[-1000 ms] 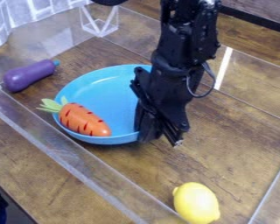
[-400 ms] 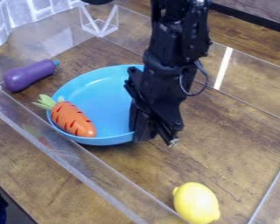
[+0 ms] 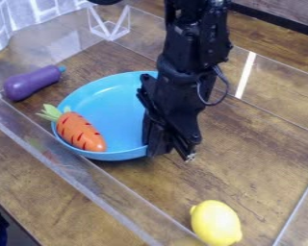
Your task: Move the carrot to the left side
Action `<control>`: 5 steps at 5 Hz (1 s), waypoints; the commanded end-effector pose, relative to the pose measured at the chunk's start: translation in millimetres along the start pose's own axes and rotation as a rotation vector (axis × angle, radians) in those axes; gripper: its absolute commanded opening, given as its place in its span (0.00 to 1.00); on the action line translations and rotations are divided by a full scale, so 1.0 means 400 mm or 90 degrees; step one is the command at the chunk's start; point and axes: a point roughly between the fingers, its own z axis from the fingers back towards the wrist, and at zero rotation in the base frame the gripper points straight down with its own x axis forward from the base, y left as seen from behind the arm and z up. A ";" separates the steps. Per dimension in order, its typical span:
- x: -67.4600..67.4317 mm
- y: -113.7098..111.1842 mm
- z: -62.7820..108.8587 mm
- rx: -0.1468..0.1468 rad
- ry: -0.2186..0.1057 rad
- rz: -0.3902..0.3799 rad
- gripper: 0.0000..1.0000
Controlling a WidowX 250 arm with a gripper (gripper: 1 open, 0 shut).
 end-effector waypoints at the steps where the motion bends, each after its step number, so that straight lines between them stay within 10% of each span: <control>1: 0.008 0.009 0.045 0.003 -0.048 0.007 0.00; 5: 0.015 0.004 0.051 -0.003 -0.068 -0.003 0.00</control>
